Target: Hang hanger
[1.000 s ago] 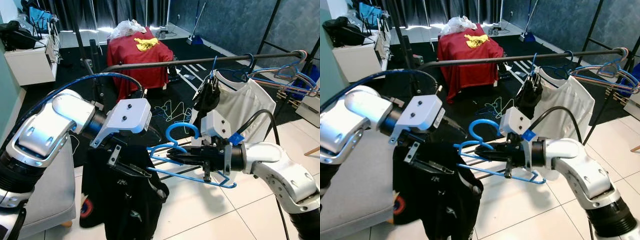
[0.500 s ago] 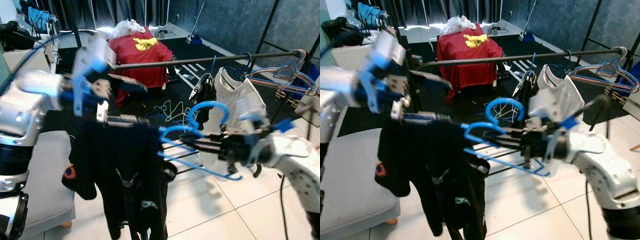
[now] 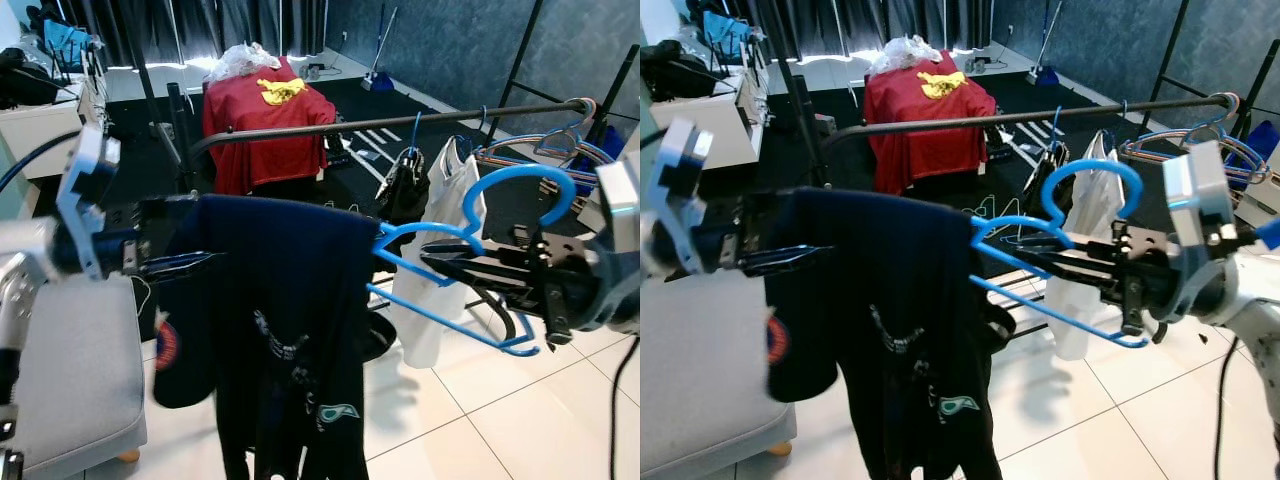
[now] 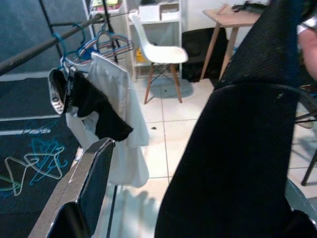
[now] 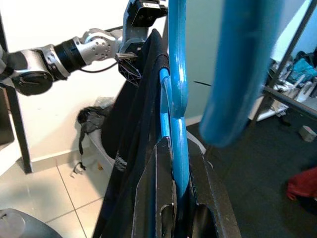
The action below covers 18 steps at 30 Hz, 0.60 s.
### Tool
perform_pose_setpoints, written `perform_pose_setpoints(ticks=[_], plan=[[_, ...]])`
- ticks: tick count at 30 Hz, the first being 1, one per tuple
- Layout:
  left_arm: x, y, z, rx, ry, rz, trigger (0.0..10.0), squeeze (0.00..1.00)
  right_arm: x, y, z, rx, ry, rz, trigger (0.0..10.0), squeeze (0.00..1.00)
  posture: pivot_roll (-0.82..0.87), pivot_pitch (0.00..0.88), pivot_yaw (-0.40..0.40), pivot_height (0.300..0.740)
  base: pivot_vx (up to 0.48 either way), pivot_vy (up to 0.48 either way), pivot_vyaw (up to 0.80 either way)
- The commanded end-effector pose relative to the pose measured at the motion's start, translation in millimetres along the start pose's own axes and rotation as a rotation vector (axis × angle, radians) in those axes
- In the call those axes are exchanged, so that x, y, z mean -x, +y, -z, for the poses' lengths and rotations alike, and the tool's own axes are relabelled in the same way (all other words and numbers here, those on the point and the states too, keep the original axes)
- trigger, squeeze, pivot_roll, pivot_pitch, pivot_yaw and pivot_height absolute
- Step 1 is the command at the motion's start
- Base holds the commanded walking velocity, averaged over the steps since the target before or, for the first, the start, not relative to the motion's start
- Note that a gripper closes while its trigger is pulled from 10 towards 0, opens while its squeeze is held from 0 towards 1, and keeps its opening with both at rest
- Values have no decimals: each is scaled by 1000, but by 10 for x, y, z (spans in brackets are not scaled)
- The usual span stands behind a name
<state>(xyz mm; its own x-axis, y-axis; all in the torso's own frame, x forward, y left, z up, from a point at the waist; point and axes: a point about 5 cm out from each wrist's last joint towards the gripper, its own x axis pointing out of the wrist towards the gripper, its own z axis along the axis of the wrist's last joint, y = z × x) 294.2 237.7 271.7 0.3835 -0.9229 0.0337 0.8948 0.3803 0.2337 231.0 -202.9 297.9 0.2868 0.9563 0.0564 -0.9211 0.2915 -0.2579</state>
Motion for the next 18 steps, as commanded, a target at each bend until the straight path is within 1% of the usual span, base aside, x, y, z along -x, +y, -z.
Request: perform_pose_setpoints(ticks=[1, 3, 4, 8, 9, 11, 12, 15, 16, 17, 18], plan=[[48, -82, -25, 6, -10, 52, 10000, 0, 12, 28, -88, 28, -16, -7, 0, 0, 114, 0, 5, 740, 0, 0, 0], [48, -82, -25, 6, -10, 52, 10000, 0, 12, 28, -88, 28, -16, -7, 0, 0, 114, 0, 5, 740, 0, 0, 0], [20, -164, -6, 26, -26, 103, 10000, 0, 16, 24, -94, 29, -18, -3, 0, 0, 113, 0, 5, 740, 0, 0, 0], [20, -164, -6, 26, -26, 103, 10000, 0, 16, 24, -94, 29, -18, -3, 0, 0, 113, 0, 5, 740, 0, 0, 0], [-37, -244, 34, 52, -34, 148, 6745, 0, 22, 22, -102, 28, -19, 0, 0, 0, 115, 0, 3, 740, 0, 0, 0], [-37, -244, 34, 52, -34, 148, 6745, 0, 22, 22, -102, 28, -19, 0, 0, 0, 115, 0, 3, 740, 0, 0, 0], [-115, -341, 99, 87, -39, 197, 0, 0, 22, 20, -106, 27, -21, 2, 0, 0, 112, 0, 4, 740, 0, 0, 0], [-115, -341, 99, 87, -39, 197, 0, 0, 22, 20, -106, 27, -21, 2, 0, 0, 112, 0, 4, 740, 0, 0, 0], [-187, -421, 145, 119, -49, 239, 0, 0, 22, 21, -108, 26, -23, 3, 0, 0, 112, 0, 4, 740, 0, 0, 0], [-187, -421, 145, 119, -49, 239, 0, 0, 22, 21, -108, 26, -23, 3, 0, 0, 112, 0, 4, 740, 0, 0, 0], [-241, -478, 176, 139, -54, 268, 0, 0, 20, 21, -109, 25, -25, 3, 0, 0, 115, 0, 4, 740, 0, 0, 0]])
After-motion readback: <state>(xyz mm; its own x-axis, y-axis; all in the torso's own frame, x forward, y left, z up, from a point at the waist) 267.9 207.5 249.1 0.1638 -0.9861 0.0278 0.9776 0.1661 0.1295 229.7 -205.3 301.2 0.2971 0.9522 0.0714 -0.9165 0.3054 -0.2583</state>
